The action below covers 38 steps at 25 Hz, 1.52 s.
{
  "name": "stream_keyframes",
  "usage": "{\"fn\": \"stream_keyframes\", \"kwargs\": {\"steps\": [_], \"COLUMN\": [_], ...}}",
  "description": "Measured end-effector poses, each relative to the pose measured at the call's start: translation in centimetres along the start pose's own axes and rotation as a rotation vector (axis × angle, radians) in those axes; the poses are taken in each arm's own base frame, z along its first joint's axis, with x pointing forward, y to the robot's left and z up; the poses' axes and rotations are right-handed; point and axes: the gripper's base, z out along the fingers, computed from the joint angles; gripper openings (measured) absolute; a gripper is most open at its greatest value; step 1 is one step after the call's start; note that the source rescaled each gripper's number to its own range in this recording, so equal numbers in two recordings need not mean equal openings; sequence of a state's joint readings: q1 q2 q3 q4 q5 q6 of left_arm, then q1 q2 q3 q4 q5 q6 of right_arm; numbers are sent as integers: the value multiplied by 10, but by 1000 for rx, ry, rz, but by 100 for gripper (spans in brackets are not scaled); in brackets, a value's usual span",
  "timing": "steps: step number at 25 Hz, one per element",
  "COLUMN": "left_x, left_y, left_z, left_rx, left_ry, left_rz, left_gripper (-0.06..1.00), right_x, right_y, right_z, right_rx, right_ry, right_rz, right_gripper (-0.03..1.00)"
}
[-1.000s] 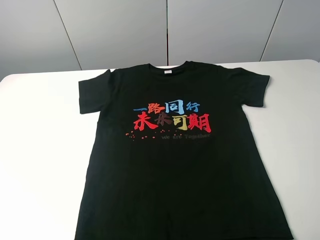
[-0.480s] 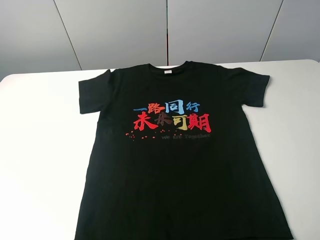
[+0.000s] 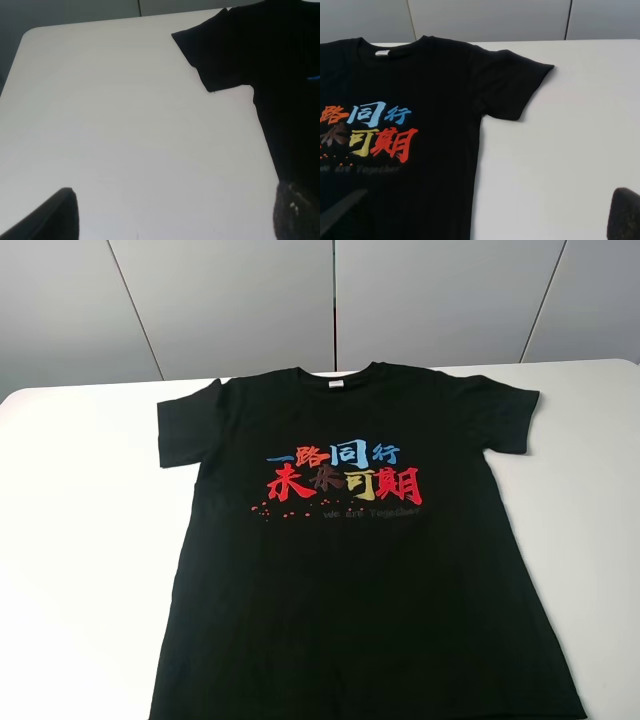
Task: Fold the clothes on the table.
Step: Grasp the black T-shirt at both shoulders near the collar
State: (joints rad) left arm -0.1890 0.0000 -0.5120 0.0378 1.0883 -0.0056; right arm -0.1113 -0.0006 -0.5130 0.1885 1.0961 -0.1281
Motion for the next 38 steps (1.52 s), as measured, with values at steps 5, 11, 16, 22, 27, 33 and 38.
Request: {"fn": "stream_keyframes", "kwargs": {"steps": [5, 11, 16, 22, 27, 33, 38], "left_x": [-3, -42, -88, -126, -141, -146, -138], "left_y": [1, -1, -10, -26, -36, -54, -79], "left_z": [-1, 17, 47, 93, 134, 187, 233], "left_rx": [-9, 13, 101, 289, 399, 474, 540], "left_ry": [-17, -32, 18, 115, 183, 294, 419], "left_rz": [-19, -35, 42, 220, 270, 337, 408], "left_gripper": [100, 100, 100, 100, 100, 100, 100], "right_x": [0, -20, -49, -91, -117, -131, -127], "right_y": [0, -3, -5, -9, -7, 17, 51], "right_z": [0, 13, 33, 54, 85, 144, 200], "right_rx": [0, -16, -37, -60, -146, -306, -395], "right_ry": [3, 121, 223, 300, 379, 489, 641], "right_rz": [4, 33, 49, -22, -64, -147, -255], "right_gripper": [100, 100, 100, 100, 100, 100, 100]}}
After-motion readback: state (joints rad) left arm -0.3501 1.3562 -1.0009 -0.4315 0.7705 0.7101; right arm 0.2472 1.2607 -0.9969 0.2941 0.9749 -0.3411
